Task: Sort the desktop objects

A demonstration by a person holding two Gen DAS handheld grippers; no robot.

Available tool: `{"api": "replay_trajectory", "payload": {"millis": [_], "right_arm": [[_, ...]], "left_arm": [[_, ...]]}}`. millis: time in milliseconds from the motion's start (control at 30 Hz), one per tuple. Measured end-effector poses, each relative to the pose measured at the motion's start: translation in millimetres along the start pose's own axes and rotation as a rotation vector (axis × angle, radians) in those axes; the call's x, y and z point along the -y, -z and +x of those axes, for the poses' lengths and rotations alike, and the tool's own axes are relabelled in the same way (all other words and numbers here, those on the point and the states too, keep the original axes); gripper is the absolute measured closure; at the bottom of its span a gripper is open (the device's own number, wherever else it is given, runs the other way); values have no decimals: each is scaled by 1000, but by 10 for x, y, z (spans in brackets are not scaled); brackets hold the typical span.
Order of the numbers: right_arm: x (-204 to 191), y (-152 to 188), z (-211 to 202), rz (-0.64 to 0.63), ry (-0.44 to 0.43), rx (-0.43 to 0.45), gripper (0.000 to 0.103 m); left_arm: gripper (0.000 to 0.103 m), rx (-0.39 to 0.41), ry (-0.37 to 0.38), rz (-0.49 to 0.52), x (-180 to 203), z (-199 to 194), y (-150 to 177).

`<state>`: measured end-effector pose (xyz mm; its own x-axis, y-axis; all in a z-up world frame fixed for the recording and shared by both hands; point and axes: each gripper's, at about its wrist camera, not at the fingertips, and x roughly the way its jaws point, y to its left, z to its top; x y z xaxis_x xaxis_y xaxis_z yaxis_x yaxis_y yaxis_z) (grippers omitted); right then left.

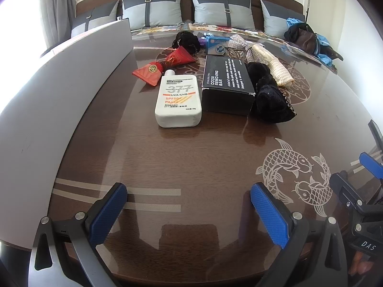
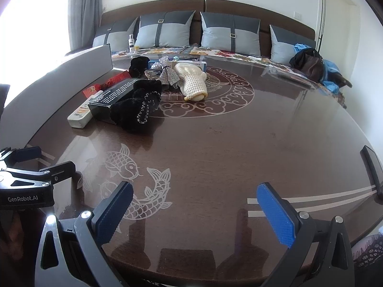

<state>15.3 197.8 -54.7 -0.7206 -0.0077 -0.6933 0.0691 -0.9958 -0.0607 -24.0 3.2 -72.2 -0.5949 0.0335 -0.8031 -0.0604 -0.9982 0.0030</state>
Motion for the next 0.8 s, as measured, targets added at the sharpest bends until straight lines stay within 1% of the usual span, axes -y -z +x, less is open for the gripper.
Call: {"api": "replay_trajectory", "payload": {"millis": [467,800], "right_arm": [[-9,24,60,-2,-11,-25,0],[-9,31,65,-6,-8,-27,0]], "left_arm": [[0,11,9,13,-4,8,2],[0,18,17,22,-9,-1,12]]}}
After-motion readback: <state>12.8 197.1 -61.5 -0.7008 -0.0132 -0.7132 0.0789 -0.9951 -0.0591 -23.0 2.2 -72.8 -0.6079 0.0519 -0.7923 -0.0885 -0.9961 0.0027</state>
